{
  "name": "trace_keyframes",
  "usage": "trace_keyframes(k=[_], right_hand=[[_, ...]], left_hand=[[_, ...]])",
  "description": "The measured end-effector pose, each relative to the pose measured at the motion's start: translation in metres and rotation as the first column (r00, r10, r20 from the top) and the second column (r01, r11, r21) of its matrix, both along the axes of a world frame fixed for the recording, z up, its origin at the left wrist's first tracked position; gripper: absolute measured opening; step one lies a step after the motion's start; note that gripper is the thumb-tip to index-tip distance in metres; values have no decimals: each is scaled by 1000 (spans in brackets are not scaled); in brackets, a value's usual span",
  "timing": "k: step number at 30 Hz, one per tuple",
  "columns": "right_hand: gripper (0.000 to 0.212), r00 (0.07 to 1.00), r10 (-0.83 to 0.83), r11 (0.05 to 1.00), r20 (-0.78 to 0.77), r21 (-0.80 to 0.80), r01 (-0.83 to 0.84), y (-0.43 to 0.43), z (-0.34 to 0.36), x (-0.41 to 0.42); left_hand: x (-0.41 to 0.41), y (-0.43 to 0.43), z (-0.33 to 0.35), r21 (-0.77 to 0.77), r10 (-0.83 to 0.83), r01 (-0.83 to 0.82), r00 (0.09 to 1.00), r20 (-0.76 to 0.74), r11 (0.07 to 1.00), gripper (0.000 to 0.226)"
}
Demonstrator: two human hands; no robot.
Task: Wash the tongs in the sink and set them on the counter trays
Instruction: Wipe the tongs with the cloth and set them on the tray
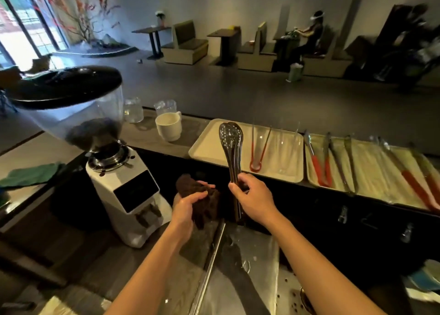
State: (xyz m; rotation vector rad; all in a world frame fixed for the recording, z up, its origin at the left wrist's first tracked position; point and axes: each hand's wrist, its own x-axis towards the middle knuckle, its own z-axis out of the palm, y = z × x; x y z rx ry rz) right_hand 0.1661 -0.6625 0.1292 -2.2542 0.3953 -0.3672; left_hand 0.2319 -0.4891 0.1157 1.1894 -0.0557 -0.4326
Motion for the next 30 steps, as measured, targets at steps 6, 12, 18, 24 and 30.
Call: trace_keyframes(k=[6, 12, 18, 24, 30], right_hand=[[27, 998, -56, 997, 9, -62, 56, -28, 31, 38], [24, 992, -112, 986, -60, -127, 104, -41, 46, 100], [34, 974, -156, 963, -164, -246, 113, -48, 42, 151], [45, 955, -211, 953, -210, -260, 153, -51, 26, 178], [48, 933, -266, 927, -241, -328, 180, -42, 16, 184]], left_hand=[[14, -30, 13, -25, 25, -24, 1000, 19, 999, 19], [41, -39, 9, -19, 72, -73, 996, -50, 997, 18], [59, -48, 10, -33, 119, -122, 989, -85, 992, 18], [65, -51, 6, -39, 108, -113, 989, -101, 993, 17], [64, -50, 2, -6, 114, -115, 989, -93, 993, 16]])
